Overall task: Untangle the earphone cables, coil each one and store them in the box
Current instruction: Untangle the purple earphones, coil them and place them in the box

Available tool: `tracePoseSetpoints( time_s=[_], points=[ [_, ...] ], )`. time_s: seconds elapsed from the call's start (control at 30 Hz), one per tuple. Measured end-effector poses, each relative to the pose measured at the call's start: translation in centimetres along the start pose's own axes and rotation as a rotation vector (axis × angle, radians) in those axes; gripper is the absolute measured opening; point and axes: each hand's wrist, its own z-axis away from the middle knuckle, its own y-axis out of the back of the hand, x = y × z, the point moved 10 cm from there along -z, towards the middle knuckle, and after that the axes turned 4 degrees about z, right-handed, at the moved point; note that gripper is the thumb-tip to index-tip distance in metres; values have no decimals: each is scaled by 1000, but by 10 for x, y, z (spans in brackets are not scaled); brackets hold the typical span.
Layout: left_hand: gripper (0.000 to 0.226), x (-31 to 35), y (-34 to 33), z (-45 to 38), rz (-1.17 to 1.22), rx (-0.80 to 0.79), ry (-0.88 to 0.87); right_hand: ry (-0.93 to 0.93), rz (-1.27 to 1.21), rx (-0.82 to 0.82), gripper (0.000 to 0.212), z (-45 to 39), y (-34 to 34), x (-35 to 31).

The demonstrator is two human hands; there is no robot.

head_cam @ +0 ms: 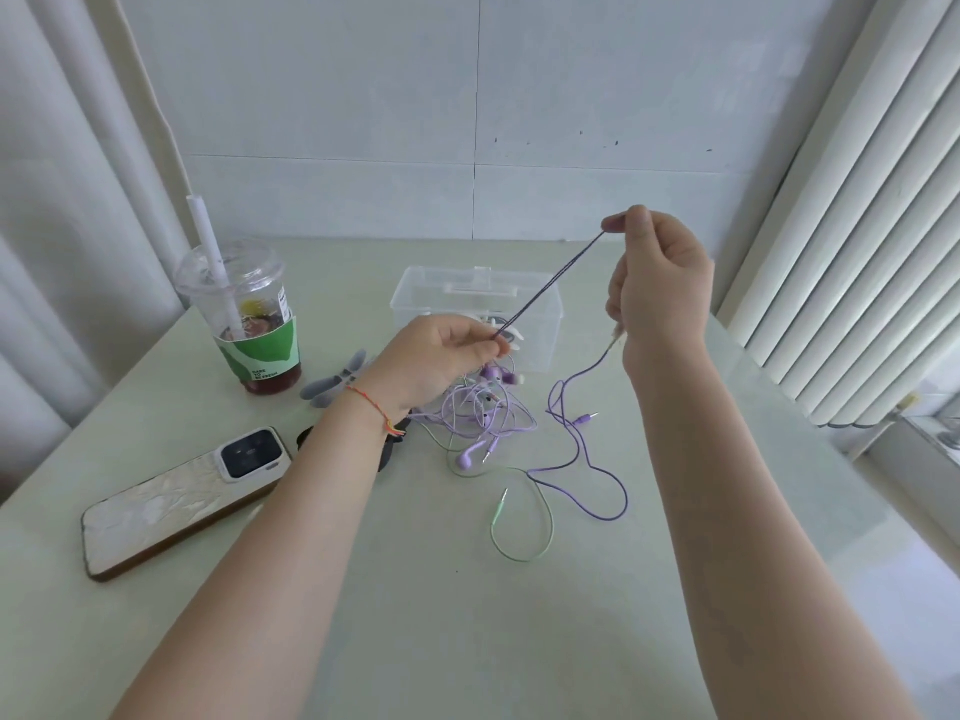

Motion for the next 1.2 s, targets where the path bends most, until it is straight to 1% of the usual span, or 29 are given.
tracePoseSetpoints(
  time_s=[0.07,0.1,0.17,0.23,0.33,0.4,0.43,0.5,0.57,0.63,0.7,0.73,0.77,0.8,0.83,0.9,0.93,0.97,1.03,1.07,1.13,1.17,1.2],
  points=[
    [12,-1,9,-2,-103,133,-38,-2,26,-60,27,0,-6,0],
    [11,-3,13,-4,-101,191,-52,-2,51,-102,26,1,-11,1],
    [9,-6,20,-5,-33,272,-63,-4,100,-184,25,4,-21,3],
    [11,-7,28,-4,-10,357,-90,-11,119,-232,25,6,-28,5],
    [10,-3,38,3,50,475,-132,-13,116,-256,26,7,-32,5],
    [11,0,45,5,114,507,-129,-11,116,-258,25,6,-31,5],
    [13,0,45,3,166,479,-117,-11,116,-253,25,5,-30,5],
    [18,3,34,-2,308,317,-79,-15,120,-229,26,3,-26,7],
    [19,8,13,-3,461,73,-31,-26,120,-177,26,0,-20,11],
    [13,8,-12,5,538,-196,63,-53,121,-94,27,-4,-10,18],
    [12,1,-34,18,466,-431,155,-77,123,-5,28,-9,2,24],
    [14,-2,-41,24,405,-508,170,-95,119,25,29,-11,6,29],
    [17,-5,-46,28,347,-554,170,-112,129,42,29,-13,9,33],
    [21,-7,-48,30,296,-571,167,-120,171,44,29,-14,9,36],
    [24,-9,-48,30,260,-563,166,-119,264,20,27,-15,8,38],
    [26,-8,-45,26,245,-507,161,-102,520,-87,27,-15,-3,43],
    [25,-7,-42,24,254,-475,156,-94,606,-142,27,-13,-10,45],
    [25,-6,-40,22,266,-449,149,-87,634,-185,30,-11,-17,45],
    [23,-2,-37,19,302,-404,135,-11,568,-274,33,-3,-33,33],
    [22,-1,-36,18,335,-381,133,23,502,-354,32,4,-44,27],
    [20,3,-33,17,436,-336,139,12,381,-570,30,23,-65,22],
    [21,5,-32,16,494,-308,138,-3,352,-665,28,33,-73,21],
    [22,7,-29,15,557,-275,134,0,360,-724,26,39,-78,21]
  ],
)
